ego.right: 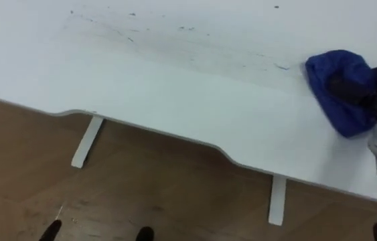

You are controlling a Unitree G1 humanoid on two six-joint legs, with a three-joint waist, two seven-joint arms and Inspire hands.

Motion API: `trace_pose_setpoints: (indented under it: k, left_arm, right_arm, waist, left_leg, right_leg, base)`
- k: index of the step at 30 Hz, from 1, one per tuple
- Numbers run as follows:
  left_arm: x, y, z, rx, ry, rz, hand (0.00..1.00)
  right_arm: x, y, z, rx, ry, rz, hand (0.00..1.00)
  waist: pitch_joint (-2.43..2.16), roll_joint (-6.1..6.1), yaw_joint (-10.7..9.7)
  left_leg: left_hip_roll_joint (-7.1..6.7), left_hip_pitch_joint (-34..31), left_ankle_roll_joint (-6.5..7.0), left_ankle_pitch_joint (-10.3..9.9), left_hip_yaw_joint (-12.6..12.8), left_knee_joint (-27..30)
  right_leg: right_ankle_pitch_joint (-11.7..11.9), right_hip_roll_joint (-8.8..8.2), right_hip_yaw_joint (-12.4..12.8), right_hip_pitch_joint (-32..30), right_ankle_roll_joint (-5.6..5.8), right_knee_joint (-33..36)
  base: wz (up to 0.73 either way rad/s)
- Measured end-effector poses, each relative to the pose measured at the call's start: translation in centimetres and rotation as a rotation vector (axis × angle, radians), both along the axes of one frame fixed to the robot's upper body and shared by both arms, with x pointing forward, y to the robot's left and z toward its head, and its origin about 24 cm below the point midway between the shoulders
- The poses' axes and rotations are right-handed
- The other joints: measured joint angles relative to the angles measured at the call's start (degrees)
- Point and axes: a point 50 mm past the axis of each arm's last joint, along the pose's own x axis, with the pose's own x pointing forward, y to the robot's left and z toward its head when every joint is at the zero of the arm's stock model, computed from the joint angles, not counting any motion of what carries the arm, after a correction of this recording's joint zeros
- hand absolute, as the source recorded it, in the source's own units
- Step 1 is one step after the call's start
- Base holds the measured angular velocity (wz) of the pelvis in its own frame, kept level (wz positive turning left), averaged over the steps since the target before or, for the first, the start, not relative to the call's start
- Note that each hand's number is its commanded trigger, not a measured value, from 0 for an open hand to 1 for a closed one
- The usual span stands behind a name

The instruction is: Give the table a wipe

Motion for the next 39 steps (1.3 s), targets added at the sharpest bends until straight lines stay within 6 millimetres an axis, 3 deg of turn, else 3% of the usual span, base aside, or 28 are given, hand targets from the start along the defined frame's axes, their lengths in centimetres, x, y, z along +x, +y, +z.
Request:
trace_pose_setpoints:
  k: [3,6,14,15,16,17,18,23,26,29,32,36,39]
  left_arm:
    - [-0.2,0.0,-0.1,-0.006,0.011,0.0,0.0]
    - [-0.6,0.2,-0.2,-0.007,0.028,0.003,0.0]
    - [-0.7,0.3,-0.2,-0.008,0.037,0.0,0.0]
    - [-0.4,0.4,-0.1,-0.004,0.03,-0.002,0.0]
    - [-0.3,0.4,-0.1,-0.002,0.023,-0.003,0.0]
    - [0.0,0.5,0.1,-0.001,0.005,-0.01,0.0]
    - [0.2,0.5,0.1,-0.001,-0.006,-0.015,0.0]
    - [0.9,0.4,0.3,-0.003,-0.032,-0.026,0.0]
    - [1.2,0.1,0.3,-0.009,-0.04,-0.033,0.0]
    - [1.2,-0.2,0.1,-0.018,-0.034,-0.029,0.0]
    - [1.2,-0.3,0.1,-0.018,-0.032,-0.026,0.0]
    - [1.7,-0.3,0.3,-0.017,-0.053,-0.029,0.0]
    - [1.5,-0.6,0.2,-0.025,-0.049,-0.025,0.0]
  right_arm:
    - [-1.1,-1.6,0.3,-0.019,0.009,-0.069,1.0]
    - [-1.3,-1.7,0.4,-0.035,0.018,-0.074,1.0]
    - [-0.3,-0.4,1.3,-0.233,0.046,0.039,1.0]
    - [0.2,0.1,1.5,-0.277,0.05,0.077,0.8]
    - [0.4,0.4,1.7,-0.297,0.053,0.094,0.5]
    - [0.9,1.1,1.9,-0.337,0.05,0.133,0.09]
    - [1.4,2.2,1.8,-0.373,0.05,0.179,0.0]
    - [3.0,7.4,1.4,-0.427,-0.011,0.377,0.0]
    - [2.7,9.8,-0.4,-0.389,0.013,0.46,0.0]
    - [2.8,11.9,-0.6,-0.354,0.013,0.546,0.0]
    - [2.7,12.6,-1.0,-0.329,0.022,0.565,0.0]
    - [1.1,13.0,-3.6,-0.281,0.089,0.56,0.0]
    - [-0.7,12.6,-5.6,-0.246,0.153,0.546,0.0]
  waist:
    - [0.41,-0.55,-0.26]
    - [0.8,-1.15,-1.34]
    - [0.76,-1.37,-1.26]
    - [0.79,-1.44,-1.22]
    - [0.79,-1.43,-1.25]
    - [0.83,-1.5,-1.31]
    - [0.92,-1.66,-1.31]
    - [1.24,-2.47,-1.37]
    - [1.09,-3.07,-1.07]
    - [1.05,-3.15,-1.18]
    - [0.91,-3.48,-1.36]
    - [0.2,-4.44,-1.59]
    - [0.2,-4.23,-1.69]
  left_leg:
    - [0.05,-0.02,0.1,0.07,1.13,-0.45]
    - [0.0,-0.11,0.12,0.08,1.12,-0.55]
    - [0.23,0.77,0.14,0.08,3.08,-1.22]
    - [0.41,1.22,0.14,0.08,3.5,-1.6]
    - [0.52,1.27,0.14,0.08,3.68,-1.59]
    - [0.72,1.52,0.13,0.07,4.09,-1.65]
    - [0.82,2.32,0.12,0.07,4.64,-2.06]
    - [0.9,5.63,0.12,0.08,6.49,-3.97]
    - [0.83,8.08,0.12,0.07,7.19,-4.58]
    - [0.83,10.15,0.12,0.07,7.64,-4.87]
    - [0.78,12.89,0.11,0.06,8.24,-5.67]
    - [0.63,15.77,0.01,-0.41,8.25,-5.85]
    - [0.38,17.77,0.08,-0.74,8.22,-5.86]
  right_leg:
    - [0.03,0.0,1.37,-1.02,-0.05,-0.05]
    - [0.02,0.0,1.27,-1.04,-0.04,-0.23]
    - [0.04,0.08,2.36,-1.0,-0.02,-0.71]
    - [0.05,0.17,2.72,-1.01,-0.04,-0.71]
    - [0.06,0.23,2.86,-1.04,-0.06,-0.71]
    - [0.11,0.33,3.11,-1.02,-0.14,-0.72]
    - [0.11,0.4,3.65,-0.84,-0.14,-0.67]
    - [0.18,0.37,4.94,1.28,0.01,-1.37]
    - [-0.01,0.37,4.45,3.74,0.35,-2.17]
    - [-0.31,0.33,4.35,5.63,0.71,-2.16]
    - [-0.66,0.19,4.18,8.23,0.77,-2.46]
    - [-0.92,0.22,3.45,11.9,0.92,-3.59]
    - [-0.97,0.23,3.61,14.26,1.0,-4.24]
  base:
    - [-0.16]
    - [-0.02]
    - [-0.06]
    - [-0.18]
    - [-0.16]
    - [-0.17]
    - [-0.19]
    - [-0.15]
    - [0.05]
    - [0.0]
    - [0.01]
    - [0.07]
    - [0.0]
